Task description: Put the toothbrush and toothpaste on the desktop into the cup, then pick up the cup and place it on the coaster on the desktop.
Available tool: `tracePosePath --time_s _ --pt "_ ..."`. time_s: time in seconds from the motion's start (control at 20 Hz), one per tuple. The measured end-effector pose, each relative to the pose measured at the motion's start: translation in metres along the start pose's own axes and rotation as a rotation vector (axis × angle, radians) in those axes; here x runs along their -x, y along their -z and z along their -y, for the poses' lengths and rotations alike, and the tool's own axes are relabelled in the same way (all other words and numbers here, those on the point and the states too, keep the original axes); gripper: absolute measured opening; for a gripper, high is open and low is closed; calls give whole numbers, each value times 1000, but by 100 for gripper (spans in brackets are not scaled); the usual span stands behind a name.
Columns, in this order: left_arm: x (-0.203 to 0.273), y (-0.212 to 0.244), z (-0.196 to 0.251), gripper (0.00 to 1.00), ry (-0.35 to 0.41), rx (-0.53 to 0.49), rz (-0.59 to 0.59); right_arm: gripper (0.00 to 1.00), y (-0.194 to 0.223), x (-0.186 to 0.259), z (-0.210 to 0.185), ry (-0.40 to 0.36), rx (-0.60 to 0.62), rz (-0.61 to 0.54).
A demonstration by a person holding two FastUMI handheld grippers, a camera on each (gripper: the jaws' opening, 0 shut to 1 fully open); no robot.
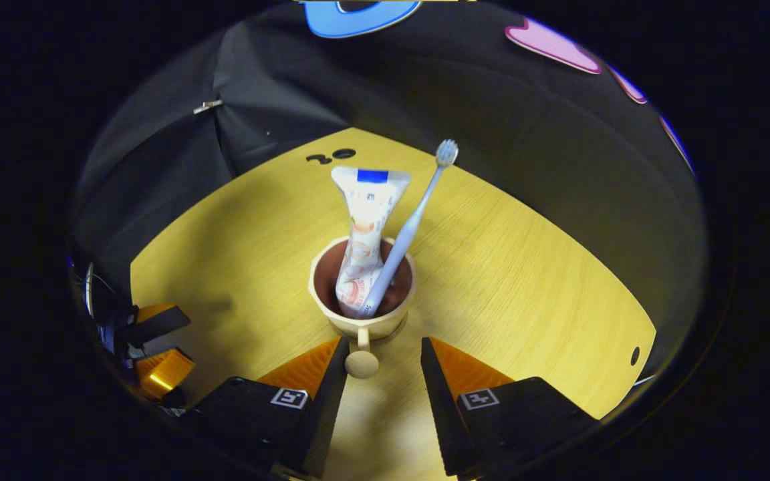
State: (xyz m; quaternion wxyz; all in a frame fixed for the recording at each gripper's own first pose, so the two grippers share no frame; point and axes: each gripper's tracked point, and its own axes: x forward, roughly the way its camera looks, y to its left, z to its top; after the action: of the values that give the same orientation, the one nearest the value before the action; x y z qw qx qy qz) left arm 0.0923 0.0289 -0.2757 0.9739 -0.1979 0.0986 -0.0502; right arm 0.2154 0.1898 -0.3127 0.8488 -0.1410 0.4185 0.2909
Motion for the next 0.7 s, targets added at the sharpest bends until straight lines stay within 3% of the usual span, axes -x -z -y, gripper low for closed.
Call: tracePosePath --time_s 0.35,0.7 --pt "26 -26 16 72 -36 -19 -24 66 -37 92 2 25 -82 190" --pt "53 -109 48 72 -47 -92 2 67 -66 196 -15 36 -155 442"
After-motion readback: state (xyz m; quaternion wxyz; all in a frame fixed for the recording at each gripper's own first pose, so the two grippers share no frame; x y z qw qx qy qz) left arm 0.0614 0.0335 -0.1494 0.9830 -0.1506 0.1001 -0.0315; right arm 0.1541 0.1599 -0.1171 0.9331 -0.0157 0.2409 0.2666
